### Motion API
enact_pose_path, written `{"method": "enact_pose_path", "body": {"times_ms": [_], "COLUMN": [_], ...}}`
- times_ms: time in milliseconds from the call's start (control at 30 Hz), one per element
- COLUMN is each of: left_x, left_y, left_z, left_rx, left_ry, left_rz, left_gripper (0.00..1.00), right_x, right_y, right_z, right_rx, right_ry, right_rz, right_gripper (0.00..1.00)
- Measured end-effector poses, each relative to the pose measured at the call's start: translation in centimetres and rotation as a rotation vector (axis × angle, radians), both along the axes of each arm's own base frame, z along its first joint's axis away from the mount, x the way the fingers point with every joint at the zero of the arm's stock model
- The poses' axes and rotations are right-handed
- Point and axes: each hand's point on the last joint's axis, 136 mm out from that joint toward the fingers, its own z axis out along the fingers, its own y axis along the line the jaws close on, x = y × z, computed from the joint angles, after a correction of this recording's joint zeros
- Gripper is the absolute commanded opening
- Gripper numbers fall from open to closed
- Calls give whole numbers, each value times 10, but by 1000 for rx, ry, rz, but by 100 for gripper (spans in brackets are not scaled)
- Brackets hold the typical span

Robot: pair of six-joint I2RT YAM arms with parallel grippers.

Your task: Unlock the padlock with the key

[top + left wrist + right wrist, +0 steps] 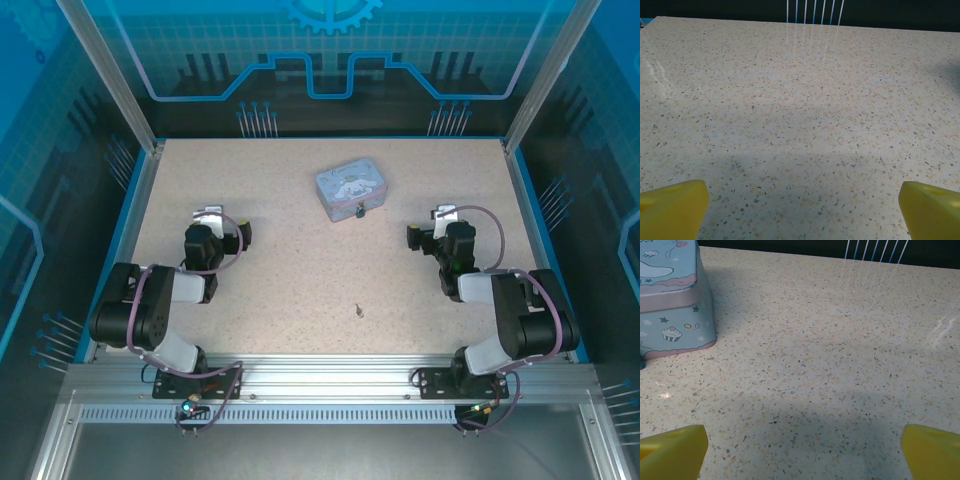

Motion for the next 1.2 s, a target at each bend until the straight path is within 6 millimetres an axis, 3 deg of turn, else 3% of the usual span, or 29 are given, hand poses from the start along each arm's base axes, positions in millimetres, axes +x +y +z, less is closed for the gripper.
{"method": "enact_pose_path", "body": {"times_ms": [133,200,333,467,600,767,867,967,1100,1200], "left_x": [-7,-12,-14,-6,-5,-19,-26,-34,-41,-41], "left_y": [3,6,7,7,-9,-41,-65,-93,-123,-133], "left_z": [1,8,41,86,110,91,86,85,82,77], "left_rx": [2,3,-15,-119,-286,-519,-616,-673,-711,-719], "left_ry": [-11,-21,-61,-75,-54,92,158,204,250,268], "left_rz": [18,33,49,81,38,-44,-98,-167,-240,-261], "left_gripper": [99,99,99,99,99,99,99,99,99,99], "right_x": [-2,1,4,-5,-21,-55,-83,-117,-157,-178], "right_y": [-6,-12,-11,-1,29,93,128,155,176,185], "right_z": [1,15,57,73,77,78,71,49,18,-1], "right_rx": [9,27,87,149,220,226,226,227,215,208], "right_ry": [33,40,-6,49,157,351,484,641,834,932], "right_rz": [-27,-50,-53,-23,39,164,234,276,279,269], "right_gripper": [100,100,100,100,100,91,83,73,66,59]}}
